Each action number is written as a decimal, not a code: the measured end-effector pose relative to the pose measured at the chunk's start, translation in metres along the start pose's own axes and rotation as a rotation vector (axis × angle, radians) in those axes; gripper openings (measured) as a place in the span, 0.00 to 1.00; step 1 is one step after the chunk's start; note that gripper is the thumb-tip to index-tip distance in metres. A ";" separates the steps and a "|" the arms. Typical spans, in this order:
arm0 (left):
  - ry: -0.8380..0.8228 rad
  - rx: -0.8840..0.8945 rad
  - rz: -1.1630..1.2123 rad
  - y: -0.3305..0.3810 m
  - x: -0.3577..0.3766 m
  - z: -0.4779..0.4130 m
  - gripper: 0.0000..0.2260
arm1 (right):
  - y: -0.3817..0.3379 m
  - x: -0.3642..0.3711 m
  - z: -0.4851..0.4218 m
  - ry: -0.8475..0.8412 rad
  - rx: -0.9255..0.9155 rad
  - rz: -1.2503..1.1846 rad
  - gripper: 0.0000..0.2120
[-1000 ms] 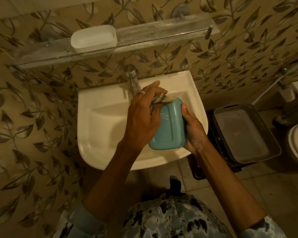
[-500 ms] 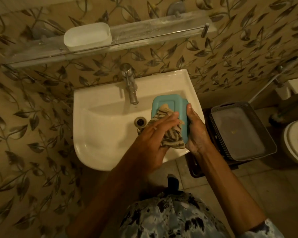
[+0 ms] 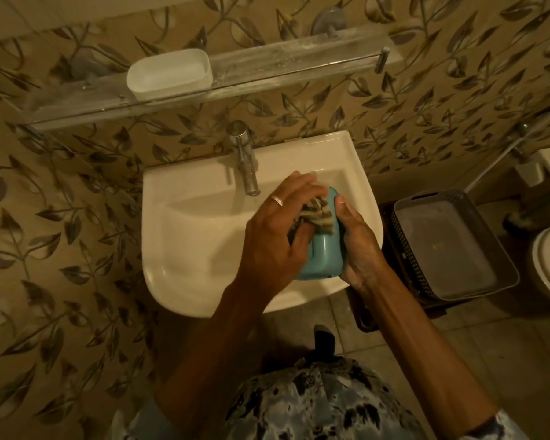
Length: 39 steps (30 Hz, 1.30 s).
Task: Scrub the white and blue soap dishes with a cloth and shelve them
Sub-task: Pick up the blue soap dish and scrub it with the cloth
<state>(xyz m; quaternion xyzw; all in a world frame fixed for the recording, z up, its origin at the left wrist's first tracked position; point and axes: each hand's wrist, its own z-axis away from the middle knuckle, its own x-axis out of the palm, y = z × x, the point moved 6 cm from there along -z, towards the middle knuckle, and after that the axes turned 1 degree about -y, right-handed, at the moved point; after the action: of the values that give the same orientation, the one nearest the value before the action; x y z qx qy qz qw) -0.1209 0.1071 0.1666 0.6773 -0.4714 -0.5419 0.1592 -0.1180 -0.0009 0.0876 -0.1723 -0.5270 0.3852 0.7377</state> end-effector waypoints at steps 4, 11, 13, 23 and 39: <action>-0.124 0.195 -0.144 0.027 0.021 0.031 0.17 | -0.002 -0.004 -0.002 -0.006 0.032 -0.050 0.25; -0.090 0.068 -0.153 0.022 0.007 0.010 0.20 | 0.002 0.007 -0.003 -0.069 -0.024 0.084 0.15; -0.069 -0.014 -0.112 0.014 0.000 -0.004 0.19 | 0.006 0.008 -0.003 -0.062 -0.055 0.131 0.14; 0.062 -0.301 0.156 -0.021 -0.005 0.028 0.19 | 0.008 -0.006 0.009 0.152 -0.057 0.043 0.23; -0.014 -0.243 0.076 -0.021 -0.001 0.024 0.21 | 0.006 -0.006 0.013 0.237 -0.105 0.161 0.23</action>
<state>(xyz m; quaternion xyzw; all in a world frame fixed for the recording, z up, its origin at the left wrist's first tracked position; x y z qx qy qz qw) -0.1321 0.1254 0.1428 0.6308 -0.4287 -0.5934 0.2571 -0.1335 -0.0033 0.0850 -0.2966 -0.4400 0.3919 0.7515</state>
